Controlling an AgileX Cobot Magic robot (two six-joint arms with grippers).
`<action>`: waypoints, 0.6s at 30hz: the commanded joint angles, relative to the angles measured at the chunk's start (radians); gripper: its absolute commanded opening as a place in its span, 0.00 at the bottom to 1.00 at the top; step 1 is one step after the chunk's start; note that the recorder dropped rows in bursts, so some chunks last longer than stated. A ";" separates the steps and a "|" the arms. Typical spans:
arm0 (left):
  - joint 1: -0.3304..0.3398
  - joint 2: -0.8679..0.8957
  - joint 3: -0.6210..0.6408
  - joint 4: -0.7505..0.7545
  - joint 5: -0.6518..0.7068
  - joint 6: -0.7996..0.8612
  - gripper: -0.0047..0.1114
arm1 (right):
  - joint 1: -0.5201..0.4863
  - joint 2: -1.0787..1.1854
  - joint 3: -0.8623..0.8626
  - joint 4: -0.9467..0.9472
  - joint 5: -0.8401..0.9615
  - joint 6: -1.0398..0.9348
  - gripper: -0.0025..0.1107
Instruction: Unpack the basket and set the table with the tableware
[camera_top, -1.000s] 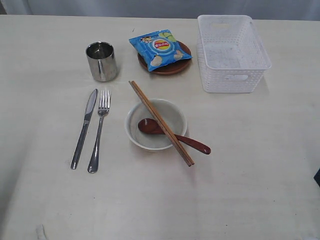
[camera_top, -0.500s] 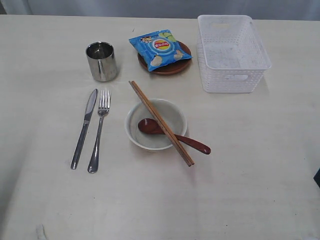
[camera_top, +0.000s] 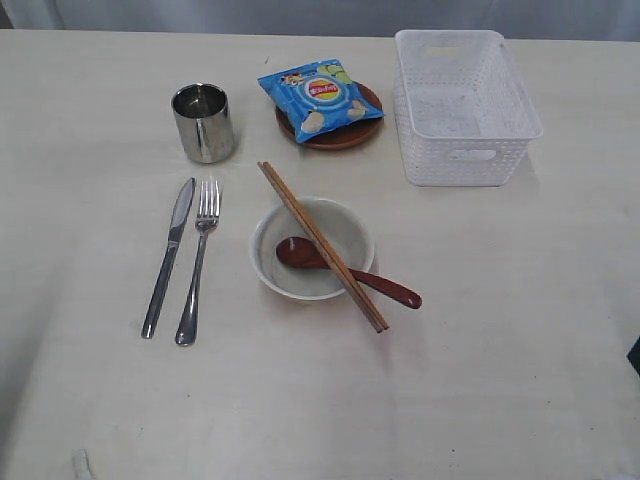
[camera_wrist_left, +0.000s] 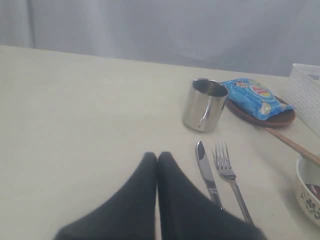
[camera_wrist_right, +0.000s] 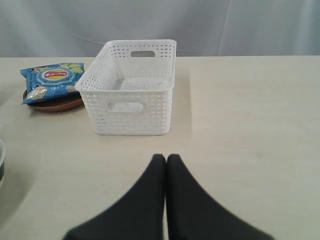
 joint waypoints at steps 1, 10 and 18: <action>0.001 -0.004 0.003 0.000 -0.011 0.001 0.04 | 0.004 -0.007 0.004 -0.010 -0.003 -0.007 0.02; 0.001 -0.004 0.003 0.000 -0.011 0.001 0.04 | 0.004 -0.007 0.004 -0.010 -0.003 -0.007 0.02; 0.001 -0.004 0.003 0.000 -0.011 0.001 0.04 | 0.004 -0.007 0.004 -0.010 -0.002 0.007 0.02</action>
